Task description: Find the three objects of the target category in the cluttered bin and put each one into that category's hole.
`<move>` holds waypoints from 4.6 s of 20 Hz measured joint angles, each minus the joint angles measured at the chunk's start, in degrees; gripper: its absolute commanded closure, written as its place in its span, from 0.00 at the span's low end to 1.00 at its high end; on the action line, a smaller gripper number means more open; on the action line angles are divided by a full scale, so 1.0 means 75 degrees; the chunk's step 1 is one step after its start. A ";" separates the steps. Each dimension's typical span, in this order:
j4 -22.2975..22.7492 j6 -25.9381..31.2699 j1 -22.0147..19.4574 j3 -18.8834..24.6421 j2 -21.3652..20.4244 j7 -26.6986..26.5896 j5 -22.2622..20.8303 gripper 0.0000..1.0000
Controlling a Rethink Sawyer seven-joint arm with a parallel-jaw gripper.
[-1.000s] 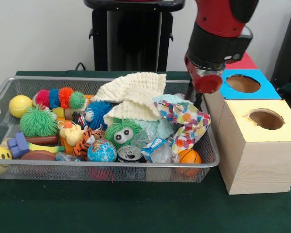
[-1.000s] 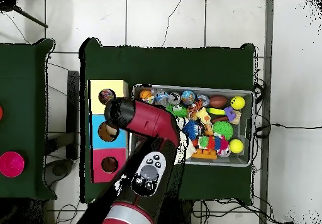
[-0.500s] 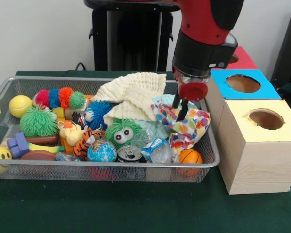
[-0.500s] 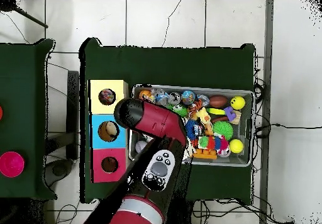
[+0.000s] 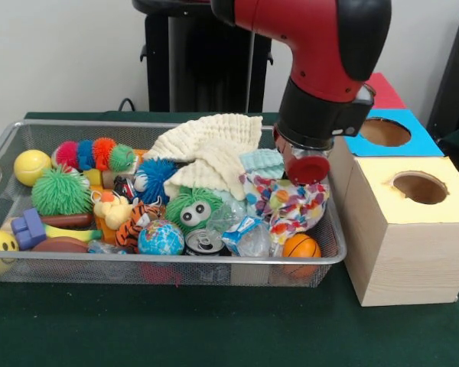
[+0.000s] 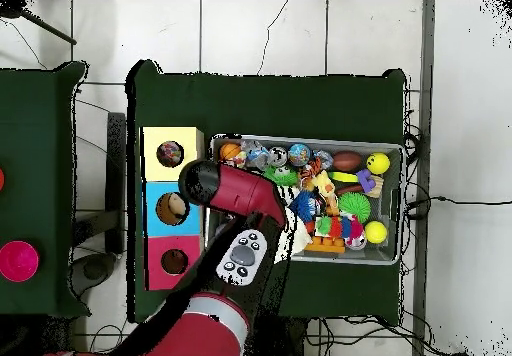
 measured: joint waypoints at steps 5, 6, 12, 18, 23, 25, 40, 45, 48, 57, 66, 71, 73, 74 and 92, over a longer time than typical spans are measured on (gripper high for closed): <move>-0.0150 0.0000 0.0127 -0.0013 0.0180 0.0000 -0.0002 1.00; -0.0159 0.0000 0.0137 -0.0018 0.0189 0.0000 -0.0002 1.00; -0.0150 0.0145 0.0284 -0.0196 0.0052 0.0000 -0.0003 1.00; -0.0157 0.1710 0.0449 -0.0586 -0.0811 0.0000 -0.0006 1.00; -0.0267 0.3208 0.0399 -0.0877 -0.1673 0.0000 -0.0009 1.00; -0.0385 0.3637 0.0346 -0.1001 -0.2022 0.0000 -0.0014 1.00; -0.1174 0.3840 0.0098 -0.1198 -0.2261 0.0000 -0.0044 1.00; -0.1436 0.3838 0.0143 -0.1196 -0.1905 0.0002 0.0036 1.00; -0.1592 0.3839 0.0246 -0.1195 -0.1608 0.0015 0.0131 1.00; -0.1825 0.3840 0.0598 -0.1192 -0.0936 0.0025 0.0562 1.00; -0.2023 0.3838 0.0765 -0.1192 -0.0531 0.0029 0.0877 1.00; -0.2221 0.3838 0.0766 -0.1194 -0.0313 0.0095 0.1064 1.00; -0.2460 0.3838 0.0765 -0.1211 -0.0152 0.0227 0.1163 1.00; -0.2540 0.3840 0.0766 -0.1215 -0.0100 0.0294 0.1201 1.00; -0.3287 0.3826 0.0962 -0.1219 0.0457 0.1752 0.1770 1.00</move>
